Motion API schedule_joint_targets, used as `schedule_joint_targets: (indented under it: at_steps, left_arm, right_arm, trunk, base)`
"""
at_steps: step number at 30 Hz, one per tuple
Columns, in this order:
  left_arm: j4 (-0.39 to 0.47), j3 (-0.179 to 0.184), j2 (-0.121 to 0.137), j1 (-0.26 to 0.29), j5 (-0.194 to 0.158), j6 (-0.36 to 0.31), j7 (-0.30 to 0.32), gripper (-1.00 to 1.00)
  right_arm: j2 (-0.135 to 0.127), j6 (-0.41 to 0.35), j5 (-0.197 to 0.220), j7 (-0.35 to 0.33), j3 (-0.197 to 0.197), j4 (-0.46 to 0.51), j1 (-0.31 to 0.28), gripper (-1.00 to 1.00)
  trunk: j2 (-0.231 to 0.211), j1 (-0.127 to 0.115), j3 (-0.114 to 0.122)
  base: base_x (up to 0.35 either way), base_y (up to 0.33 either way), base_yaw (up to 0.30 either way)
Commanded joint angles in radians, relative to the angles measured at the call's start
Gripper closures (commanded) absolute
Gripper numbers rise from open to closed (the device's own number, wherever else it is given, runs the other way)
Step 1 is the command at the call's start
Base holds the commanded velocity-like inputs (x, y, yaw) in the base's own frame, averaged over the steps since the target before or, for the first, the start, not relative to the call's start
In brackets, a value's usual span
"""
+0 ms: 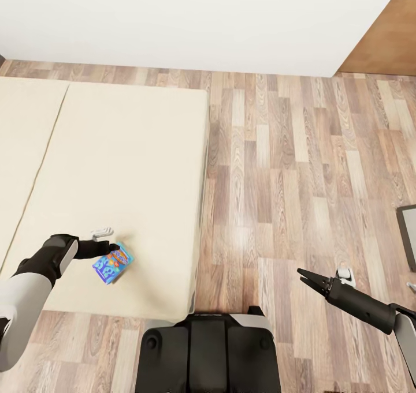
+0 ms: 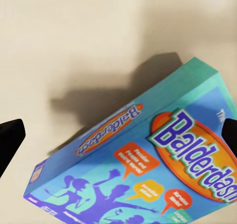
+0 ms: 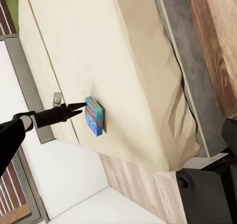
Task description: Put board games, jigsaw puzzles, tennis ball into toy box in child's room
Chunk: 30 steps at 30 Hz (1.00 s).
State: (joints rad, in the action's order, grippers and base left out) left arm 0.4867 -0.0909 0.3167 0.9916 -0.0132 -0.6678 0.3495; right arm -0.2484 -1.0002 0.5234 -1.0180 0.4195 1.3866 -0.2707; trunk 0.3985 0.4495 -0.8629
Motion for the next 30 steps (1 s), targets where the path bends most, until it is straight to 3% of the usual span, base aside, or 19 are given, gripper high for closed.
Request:
schedule_joint_targets:
  at_steps: [1,14,22,30]
  left_arm:
    - [0.001,-0.004,0.0,0.0,-0.001,-0.005,0.003,-1.0]
    - [-0.004,0.005,-0.001,-0.001,0.0,0.042,0.009,-1.0]
    - [-0.006,0.06,0.001,-0.001,-0.002,0.071,0.017,-1.0]
    - [-0.006,0.082,0.002,-0.002,-0.004,0.094,0.048,-1.0]
  right_arm:
    - [0.0,-0.004,-0.002,-0.004,0.001,0.0,0.0,-1.0]
    - [0.0,-0.003,-0.002,-0.004,0.001,0.0,-0.001,-1.0]
    - [0.0,-0.003,-0.002,-0.004,0.001,0.0,-0.001,-1.0]
    - [0.0,-0.003,-0.002,-0.004,0.001,0.0,0.0,-1.0]
  trunk:
    - [0.002,0.001,-0.002]
    - [0.002,0.001,-0.019]
    - [0.002,0.001,-0.028]
    - [0.002,0.001,-0.029]
  base:
    - [0.0,0.0,0.0]
    - [0.0,0.0,0.0]
    - [0.0,0.0,0.0]
    - [0.0,0.0,0.0]
